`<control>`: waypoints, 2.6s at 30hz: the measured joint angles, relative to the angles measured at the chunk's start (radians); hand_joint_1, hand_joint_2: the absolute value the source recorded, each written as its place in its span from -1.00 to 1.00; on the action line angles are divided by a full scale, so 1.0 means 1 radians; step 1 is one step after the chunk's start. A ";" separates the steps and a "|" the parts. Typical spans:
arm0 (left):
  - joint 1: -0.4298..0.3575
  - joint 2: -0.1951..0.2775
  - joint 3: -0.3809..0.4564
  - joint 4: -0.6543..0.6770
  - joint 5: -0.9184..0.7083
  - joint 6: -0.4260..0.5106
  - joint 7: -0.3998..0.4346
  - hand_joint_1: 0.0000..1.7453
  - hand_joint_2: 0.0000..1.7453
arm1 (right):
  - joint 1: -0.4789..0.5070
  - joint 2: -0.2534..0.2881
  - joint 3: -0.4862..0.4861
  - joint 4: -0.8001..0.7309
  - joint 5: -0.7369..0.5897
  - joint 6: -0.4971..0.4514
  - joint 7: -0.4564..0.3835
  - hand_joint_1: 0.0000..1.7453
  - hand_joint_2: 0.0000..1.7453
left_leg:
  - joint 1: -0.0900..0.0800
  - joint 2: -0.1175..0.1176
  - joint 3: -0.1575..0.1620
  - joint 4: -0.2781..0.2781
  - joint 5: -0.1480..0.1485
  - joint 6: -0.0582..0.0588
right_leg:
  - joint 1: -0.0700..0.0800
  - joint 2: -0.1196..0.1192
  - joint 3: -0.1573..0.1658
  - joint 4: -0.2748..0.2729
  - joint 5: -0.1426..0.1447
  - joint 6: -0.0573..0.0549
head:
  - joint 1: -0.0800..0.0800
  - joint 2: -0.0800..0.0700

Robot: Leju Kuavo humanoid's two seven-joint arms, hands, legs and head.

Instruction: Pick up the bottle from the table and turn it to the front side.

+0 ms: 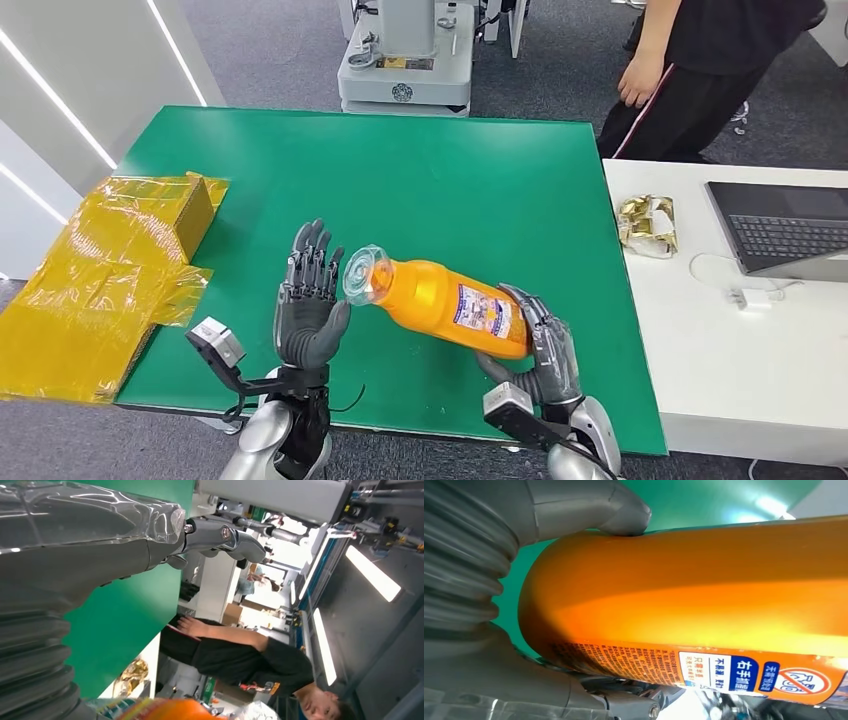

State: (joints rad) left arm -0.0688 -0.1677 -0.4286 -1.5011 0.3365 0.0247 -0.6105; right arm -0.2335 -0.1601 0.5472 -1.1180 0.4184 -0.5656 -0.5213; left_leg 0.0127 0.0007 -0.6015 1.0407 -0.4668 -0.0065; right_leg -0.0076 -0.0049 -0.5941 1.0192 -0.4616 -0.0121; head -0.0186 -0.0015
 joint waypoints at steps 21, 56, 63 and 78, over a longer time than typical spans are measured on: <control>-0.009 0.009 -0.018 0.046 -0.029 -0.028 0.002 -1.00 1.00 | -0.075 0.032 0.053 0.065 0.051 0.228 0.089 1.00 1.00 | 0.000 0.000 -0.001 0.000 0.000 0.000 | 0.000 0.000 -0.001 0.000 0.000 0.000 | 0.000 0.000; -0.030 0.002 -0.017 0.060 -0.074 -0.032 0.015 1.00 1.00 | -0.167 0.099 0.075 0.174 0.075 0.358 0.139 0.95 1.00 | 0.000 0.000 -0.001 0.000 0.000 0.000 | 0.000 0.000 -0.001 0.000 0.000 0.000 | 0.000 0.000; -0.034 -0.004 -0.017 0.060 -0.077 -0.035 0.016 1.00 1.00 | -0.167 0.099 0.076 0.179 0.082 0.357 0.144 -1.00 1.00 | 0.000 0.000 -0.001 0.000 0.000 0.000 | 0.000 0.000 -0.001 0.000 0.000 0.000 | 0.000 0.000; -0.032 -0.004 -0.016 0.060 -0.073 -0.001 0.021 1.00 1.00 | -0.019 0.099 0.029 -0.031 -0.006 0.124 0.070 -1.00 1.00 | 0.000 0.000 -0.001 0.000 0.000 0.000 | 0.000 0.000 -0.002 0.000 0.000 0.000 | 0.000 0.000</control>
State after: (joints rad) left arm -0.1011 -0.1720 -0.4442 -1.4414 0.2633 0.0238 -0.5892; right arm -0.2530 -0.0609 0.5765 -1.1495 0.4123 -0.4420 -0.4510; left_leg 0.0127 0.0009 -0.6028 1.0406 -0.4669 -0.0066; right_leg -0.0076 -0.0045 -0.5960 1.0192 -0.4617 -0.0121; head -0.0188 -0.0015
